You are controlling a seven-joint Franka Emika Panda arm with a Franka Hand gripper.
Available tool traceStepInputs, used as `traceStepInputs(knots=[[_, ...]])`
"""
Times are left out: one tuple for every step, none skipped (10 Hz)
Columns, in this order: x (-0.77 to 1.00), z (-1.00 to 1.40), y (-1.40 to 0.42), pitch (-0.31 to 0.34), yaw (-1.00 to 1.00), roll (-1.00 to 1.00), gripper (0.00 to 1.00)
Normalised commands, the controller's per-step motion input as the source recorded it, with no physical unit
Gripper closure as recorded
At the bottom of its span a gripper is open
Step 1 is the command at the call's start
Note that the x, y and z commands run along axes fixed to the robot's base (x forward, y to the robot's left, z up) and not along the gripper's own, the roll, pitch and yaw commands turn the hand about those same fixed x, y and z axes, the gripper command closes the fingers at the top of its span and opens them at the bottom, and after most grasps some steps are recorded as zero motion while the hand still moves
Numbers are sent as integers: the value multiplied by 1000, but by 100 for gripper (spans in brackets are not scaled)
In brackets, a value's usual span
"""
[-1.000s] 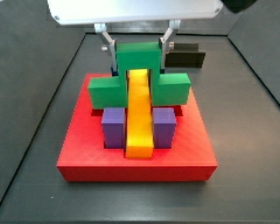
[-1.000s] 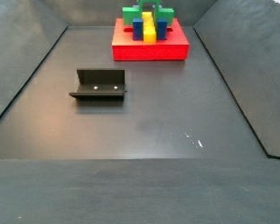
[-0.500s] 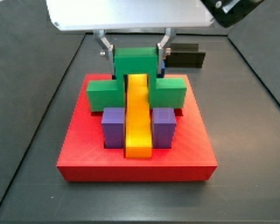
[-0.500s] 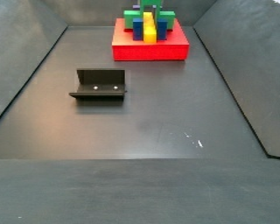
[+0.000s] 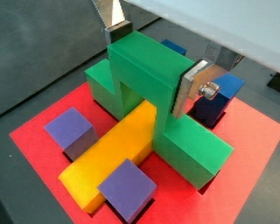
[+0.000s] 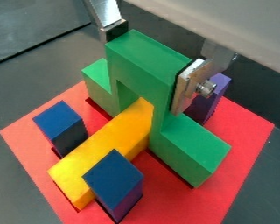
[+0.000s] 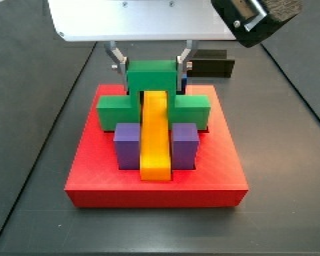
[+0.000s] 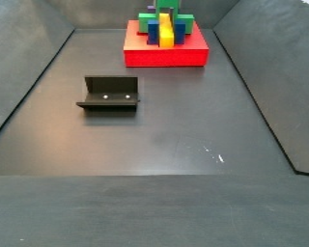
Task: Pick up the green object. Move up. Move to above the board. Insert the green object.
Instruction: Insert the green object.
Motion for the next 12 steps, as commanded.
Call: traceStepInputs(knots=[[131, -57, 0, 0, 146, 97, 100], [131, -54, 0, 0, 180, 83, 100], [111, -66, 0, 0, 166, 79, 100], [63, -43, -9, 0, 129, 77, 100], [14, -69, -57, 0, 69, 97, 100], [54, -80, -126, 0, 0, 104, 100], [146, -109, -129, 0, -11, 111, 100], [160, -117, -80, 0, -29, 116, 100], [151, -166, 0, 0, 0, 130, 100], [149, -166, 0, 0, 0, 127, 100], [86, -143, 0, 0, 0, 117, 100], [26, -103, 0, 0, 0, 84, 100]])
